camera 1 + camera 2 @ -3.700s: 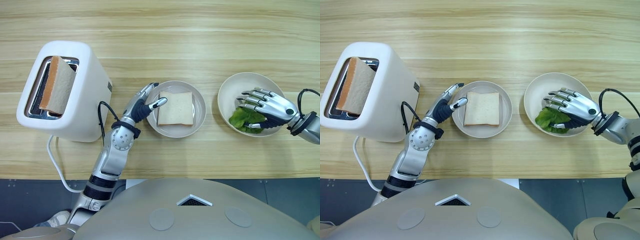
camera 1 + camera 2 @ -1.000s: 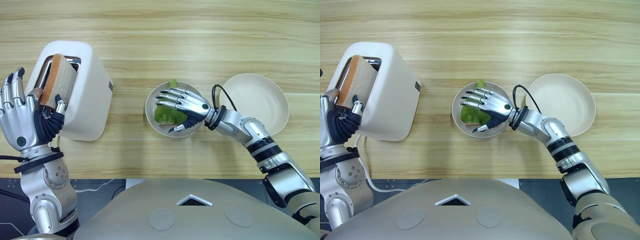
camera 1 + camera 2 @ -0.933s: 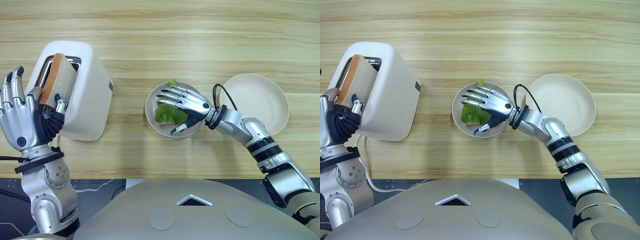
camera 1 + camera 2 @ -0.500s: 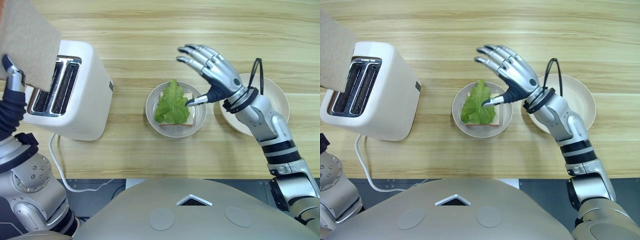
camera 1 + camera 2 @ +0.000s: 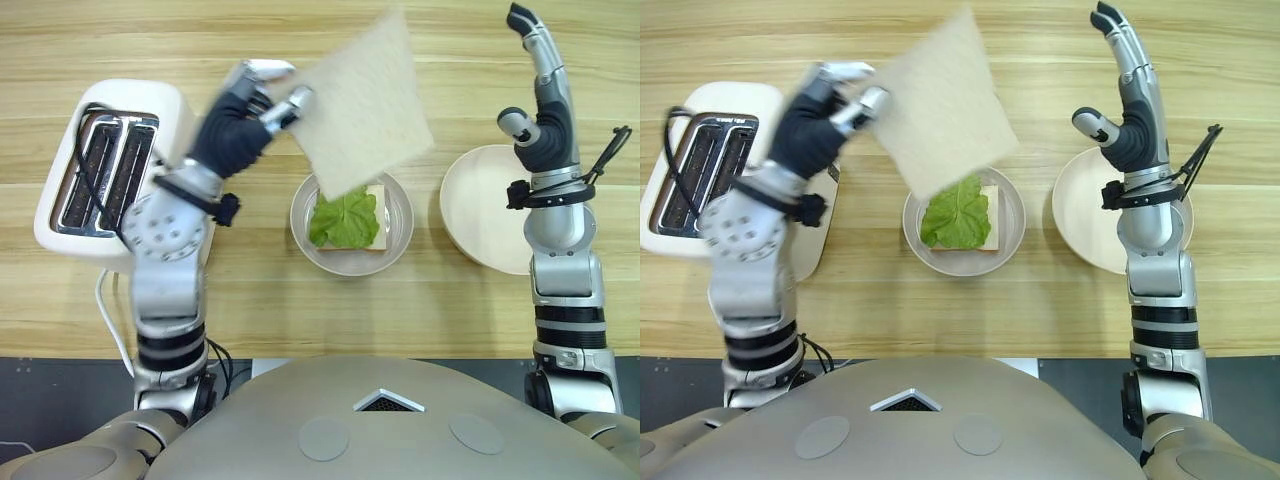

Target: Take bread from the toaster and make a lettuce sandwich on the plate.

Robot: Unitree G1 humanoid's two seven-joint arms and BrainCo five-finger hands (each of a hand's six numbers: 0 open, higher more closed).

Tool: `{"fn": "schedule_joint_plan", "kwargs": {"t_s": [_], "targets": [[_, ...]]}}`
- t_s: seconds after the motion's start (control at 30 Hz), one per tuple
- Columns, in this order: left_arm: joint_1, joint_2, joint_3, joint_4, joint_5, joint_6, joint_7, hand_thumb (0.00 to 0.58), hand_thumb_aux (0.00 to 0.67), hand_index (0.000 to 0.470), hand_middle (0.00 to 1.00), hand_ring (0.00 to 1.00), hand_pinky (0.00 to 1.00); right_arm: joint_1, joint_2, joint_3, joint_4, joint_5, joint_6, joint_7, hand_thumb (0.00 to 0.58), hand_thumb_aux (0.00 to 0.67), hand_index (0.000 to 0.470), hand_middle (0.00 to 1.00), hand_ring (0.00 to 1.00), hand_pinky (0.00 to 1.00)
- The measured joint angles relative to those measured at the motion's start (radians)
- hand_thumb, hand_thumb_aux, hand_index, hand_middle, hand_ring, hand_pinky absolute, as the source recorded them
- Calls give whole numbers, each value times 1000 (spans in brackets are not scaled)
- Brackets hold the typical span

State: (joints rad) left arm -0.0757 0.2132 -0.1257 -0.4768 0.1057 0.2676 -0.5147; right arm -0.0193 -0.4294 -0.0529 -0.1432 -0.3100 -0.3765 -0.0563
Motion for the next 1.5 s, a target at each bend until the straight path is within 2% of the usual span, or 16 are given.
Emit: {"fn": "schedule_joint_plan", "kwargs": {"t_s": [0.17,0.33,0.67,1.0,1.3,1.5], "targets": [[-111,28,-111,286,-41,-32,-132,580,670,470,1000,1000,1000,44,11,-2,-49,-13,-44,0,0,0,0,0,0,0],[-134,78,-125,398,-56,-56,-176,580,670,470,1000,1000,1000,87,13,57,-51,-105,-101,1,0,0,0,0,0,0],[-234,135,-128,468,-56,-82,-212,580,670,470,1000,1000,1000,157,35,199,33,-273,-175,-19,0,0,0,0,0,0],[-290,139,-215,635,61,-190,-164,580,670,470,1000,1000,1000,159,14,209,58,-322,-198,-48,0,0,0,0,0,0],[-289,151,-244,666,63,-193,-182,580,670,470,1000,1000,1000,173,8,206,26,-345,-197,-59,0,0,0,0,0,0],[-289,164,-243,664,81,-185,-178,580,670,470,1000,1000,1000,231,-53,266,-12,-511,-188,-13,0,0,0,0,0,0]]}}
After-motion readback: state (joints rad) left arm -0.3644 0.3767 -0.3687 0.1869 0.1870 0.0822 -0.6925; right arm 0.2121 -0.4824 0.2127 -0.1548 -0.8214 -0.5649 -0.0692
